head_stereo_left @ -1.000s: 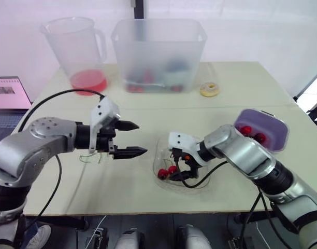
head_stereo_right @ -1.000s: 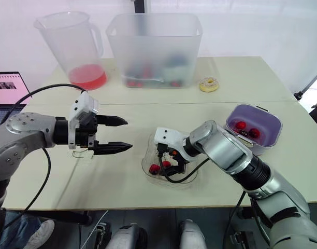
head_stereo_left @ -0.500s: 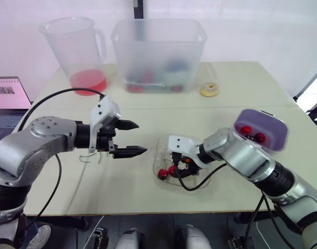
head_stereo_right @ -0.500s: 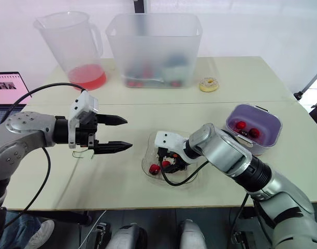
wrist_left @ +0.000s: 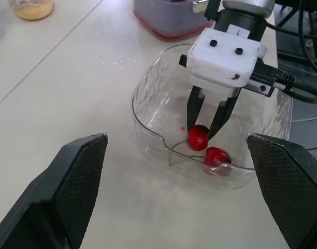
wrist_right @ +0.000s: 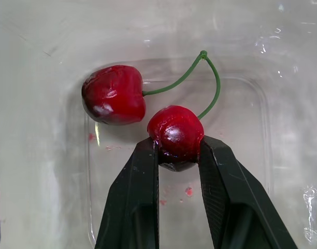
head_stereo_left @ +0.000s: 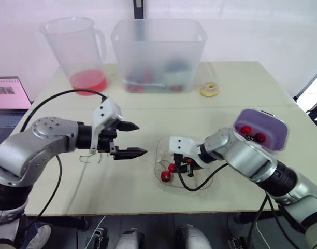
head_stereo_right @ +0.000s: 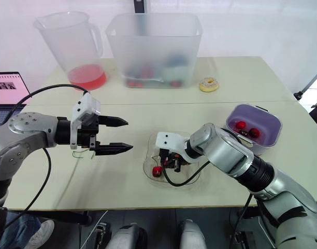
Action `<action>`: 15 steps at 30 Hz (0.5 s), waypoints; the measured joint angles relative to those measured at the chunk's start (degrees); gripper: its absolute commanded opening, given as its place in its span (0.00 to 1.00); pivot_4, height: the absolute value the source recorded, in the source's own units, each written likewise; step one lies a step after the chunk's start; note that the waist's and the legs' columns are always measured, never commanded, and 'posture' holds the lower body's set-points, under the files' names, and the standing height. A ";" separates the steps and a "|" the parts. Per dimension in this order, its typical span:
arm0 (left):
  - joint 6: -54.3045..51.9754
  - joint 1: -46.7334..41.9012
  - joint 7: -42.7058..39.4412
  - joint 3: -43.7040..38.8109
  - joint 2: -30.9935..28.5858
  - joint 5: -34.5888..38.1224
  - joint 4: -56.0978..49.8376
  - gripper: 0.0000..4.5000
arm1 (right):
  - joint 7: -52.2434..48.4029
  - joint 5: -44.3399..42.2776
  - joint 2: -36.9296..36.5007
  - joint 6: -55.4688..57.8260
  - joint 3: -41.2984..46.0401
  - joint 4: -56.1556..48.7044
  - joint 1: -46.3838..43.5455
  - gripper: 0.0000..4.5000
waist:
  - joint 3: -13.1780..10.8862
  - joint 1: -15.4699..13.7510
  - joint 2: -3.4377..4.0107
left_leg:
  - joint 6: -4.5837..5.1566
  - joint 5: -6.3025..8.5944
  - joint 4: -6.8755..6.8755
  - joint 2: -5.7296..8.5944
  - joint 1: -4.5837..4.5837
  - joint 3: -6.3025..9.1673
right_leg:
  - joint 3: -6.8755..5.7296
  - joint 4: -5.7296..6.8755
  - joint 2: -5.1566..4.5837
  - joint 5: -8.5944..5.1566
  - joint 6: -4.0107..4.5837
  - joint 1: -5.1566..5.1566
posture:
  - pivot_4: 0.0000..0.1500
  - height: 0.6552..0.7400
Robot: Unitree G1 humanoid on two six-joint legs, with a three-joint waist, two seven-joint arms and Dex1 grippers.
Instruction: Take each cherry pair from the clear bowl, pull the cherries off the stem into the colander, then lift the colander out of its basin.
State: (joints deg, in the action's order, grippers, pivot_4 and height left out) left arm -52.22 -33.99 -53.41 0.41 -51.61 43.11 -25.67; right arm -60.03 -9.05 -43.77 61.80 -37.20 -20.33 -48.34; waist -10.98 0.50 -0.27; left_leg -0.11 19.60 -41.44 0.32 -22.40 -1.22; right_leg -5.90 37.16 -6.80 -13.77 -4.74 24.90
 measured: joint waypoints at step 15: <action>-5.15 -14.03 13.87 -13.54 17.29 15.29 13.61 1.00 | -5.83 0.90 -7.28 -39.44 22.62 4.90 -7.40 0.14 | -0.01 -0.74 -0.07 | 0.01 0.00 -0.15 0.00 -0.01 0.01 | 0.00 0.05 -0.02 0.00 -0.01 -0.04 | 1.00 0.39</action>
State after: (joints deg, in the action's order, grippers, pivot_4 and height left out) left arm -57.36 -48.01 -39.54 -13.13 -34.32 58.40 -12.05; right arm -65.86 -8.16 -51.05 22.36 -14.58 -15.43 -55.73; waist -10.99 -0.23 -0.34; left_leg -0.11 19.61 -41.59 0.32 -22.42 -1.21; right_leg -5.90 37.21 -6.82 -13.77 -4.75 24.86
